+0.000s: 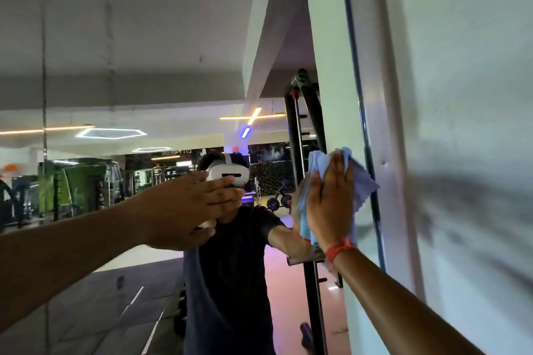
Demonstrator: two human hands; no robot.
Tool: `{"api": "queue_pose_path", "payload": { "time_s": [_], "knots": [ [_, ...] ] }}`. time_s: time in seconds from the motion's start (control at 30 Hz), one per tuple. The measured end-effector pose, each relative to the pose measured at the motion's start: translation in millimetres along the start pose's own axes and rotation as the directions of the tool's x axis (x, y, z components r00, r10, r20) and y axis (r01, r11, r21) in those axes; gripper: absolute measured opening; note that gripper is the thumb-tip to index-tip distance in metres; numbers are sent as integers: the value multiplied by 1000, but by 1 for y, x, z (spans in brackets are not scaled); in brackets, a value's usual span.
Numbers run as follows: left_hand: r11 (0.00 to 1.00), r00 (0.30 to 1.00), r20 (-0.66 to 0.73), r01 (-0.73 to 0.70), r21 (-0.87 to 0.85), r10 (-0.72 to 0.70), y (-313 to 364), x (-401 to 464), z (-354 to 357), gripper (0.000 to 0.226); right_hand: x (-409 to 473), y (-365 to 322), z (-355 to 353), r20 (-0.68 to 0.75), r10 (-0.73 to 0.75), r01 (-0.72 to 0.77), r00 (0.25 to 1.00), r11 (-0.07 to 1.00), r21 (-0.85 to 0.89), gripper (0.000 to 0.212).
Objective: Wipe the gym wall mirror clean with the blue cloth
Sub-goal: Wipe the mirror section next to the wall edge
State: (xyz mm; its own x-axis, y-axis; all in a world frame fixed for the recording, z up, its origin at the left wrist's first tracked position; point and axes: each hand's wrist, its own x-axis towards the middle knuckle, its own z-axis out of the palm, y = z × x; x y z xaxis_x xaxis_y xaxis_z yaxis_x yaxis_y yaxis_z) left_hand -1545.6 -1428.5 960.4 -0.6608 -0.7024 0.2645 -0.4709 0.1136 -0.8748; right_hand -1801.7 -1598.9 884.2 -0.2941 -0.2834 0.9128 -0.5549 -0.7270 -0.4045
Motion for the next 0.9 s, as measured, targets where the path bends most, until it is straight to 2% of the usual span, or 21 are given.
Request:
{"api": "queue_pose_path", "payload": {
  "time_s": [0.03, 0.07, 0.13, 0.17, 0.2, 0.27, 0.3, 0.33, 0.37, 0.4, 0.47, 0.5, 0.53, 0.6, 0.67, 0.7, 0.73, 0.77, 0.83, 0.87, 0.9],
  "knots": [
    [1000, 1000, 13, -4, -3, 4, -1, -3, 0, 66, -12, -13, 4, 66, -119, 119, 991, 993, 14, 59],
    [1000, 1000, 26, -4, -14, 4, -2, -7, 0, 66, -25, -19, 3, 196, -347, 355, 917, 935, -4, 58],
    [999, 999, 51, 4, -53, -1, 0, -16, 2, 69, -35, -5, -5, 430, -697, 785, 573, 618, -44, 58],
    [997, 996, 85, 9, -72, -3, 1, -24, 5, 70, -33, 8, -9, 460, -728, 838, 508, 541, -69, 58],
    [995, 994, 110, 13, -97, -2, 3, -31, 5, 71, -32, 17, -11, 437, -674, 779, 596, 617, -110, 58],
    [994, 998, 53, -24, -106, 30, 3, -49, 4, 68, -48, 15, -2, 168, -306, 323, 937, 943, -81, 57],
    [997, 997, 66, -25, -69, 30, 4, -58, 4, 67, -67, 1, 10, 36, -82, 84, 996, 996, -30, 57],
    [999, 997, 65, -33, -28, 34, 4, -66, 6, 66, -90, -22, 24, -23, 23, -23, 999, 999, -23, 59],
    [999, 998, 54, -37, -14, 38, 1, -72, 10, 67, -111, -45, 32, 3, -26, 27, 1000, 999, -35, 62],
    [999, 997, 74, -27, -17, 28, -2, -79, 14, 69, -130, -62, 39, 124, -218, 228, 968, 971, -67, 63],
    [1000, 998, 65, -23, -5, 23, -12, -91, 15, 68, -123, -72, 32, 351, -591, 642, 726, 766, -37, 64],
    [999, 998, 62, -29, 25, 28, -19, -96, 14, 66, -101, -68, 30, 372, -637, 689, 676, 725, -11, 64],
    [998, 998, 50, -31, 56, 28, -28, -100, 16, 65, -77, -65, 29, 361, -588, 639, 724, 769, -30, 63],
    [996, 1000, 22, -2, 87, 0, -49, -103, 19, 63, -18, -70, 31, 134, -285, 300, 949, 948, -108, 54],
    [994, 998, -59, 38, 99, -33, -71, -100, 18, 61, 16, -89, 45, -125, 8, -10, 992, 1000, -18, 56],
    [991, 995, -77, 68, 118, -59, -81, -96, 16, 62, 20, -109, 55, -148, 35, -32, 988, 999, 27, 56],
    [988, 993, -100, 80, 135, -67, -92, -93, 14, 64, 18, -127, 66, -85, -62, 64, 994, 998, 26, 56],
    [985, 991, -111, 89, 150, -73, -99, -92, 13, 65, 8, -140, 70, 40, -282, 283, 958, 959, 0, 55],
    [981, 991, -108, 96, 167, -79, -109, -90, 13, 64, -5, -139, 67, 294, -688, 706, 664, 706, 58, 60],
    [980, 991, -117, 83, 181, -62, -114, -89, 14, 63, 7, -130, 56, 364, -753, 787, 548, 612, 81, 62],
    [979, 992, -121, 63, 195, -40, -118, -88, 15, 63, 23, -123, 49, 353, -747, 791, 563, 611, 31, 62]
  ]
}}
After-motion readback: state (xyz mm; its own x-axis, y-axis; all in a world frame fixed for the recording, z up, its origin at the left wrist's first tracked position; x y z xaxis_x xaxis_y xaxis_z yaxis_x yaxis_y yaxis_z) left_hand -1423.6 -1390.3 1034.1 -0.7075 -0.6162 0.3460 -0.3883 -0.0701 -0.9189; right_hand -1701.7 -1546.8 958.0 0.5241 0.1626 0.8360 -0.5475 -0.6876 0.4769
